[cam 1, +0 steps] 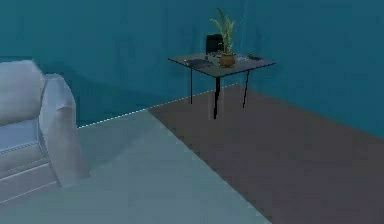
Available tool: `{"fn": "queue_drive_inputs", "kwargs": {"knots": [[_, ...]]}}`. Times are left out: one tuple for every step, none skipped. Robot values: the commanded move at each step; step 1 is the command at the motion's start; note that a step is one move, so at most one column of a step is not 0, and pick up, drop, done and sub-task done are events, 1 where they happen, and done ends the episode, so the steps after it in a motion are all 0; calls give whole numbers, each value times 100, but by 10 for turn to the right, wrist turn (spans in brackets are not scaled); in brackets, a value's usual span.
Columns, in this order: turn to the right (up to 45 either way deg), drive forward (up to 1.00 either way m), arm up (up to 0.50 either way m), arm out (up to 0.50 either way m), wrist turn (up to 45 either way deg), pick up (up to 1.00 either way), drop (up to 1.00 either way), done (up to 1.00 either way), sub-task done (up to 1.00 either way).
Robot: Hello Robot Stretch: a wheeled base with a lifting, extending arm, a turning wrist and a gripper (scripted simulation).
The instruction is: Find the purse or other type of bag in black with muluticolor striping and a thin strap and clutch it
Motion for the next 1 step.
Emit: {"fn": "queue_drive_inputs", "kwargs": {"knots": [[0, 100, 0, 0, 0, 0, 0, 0, 0]]}}
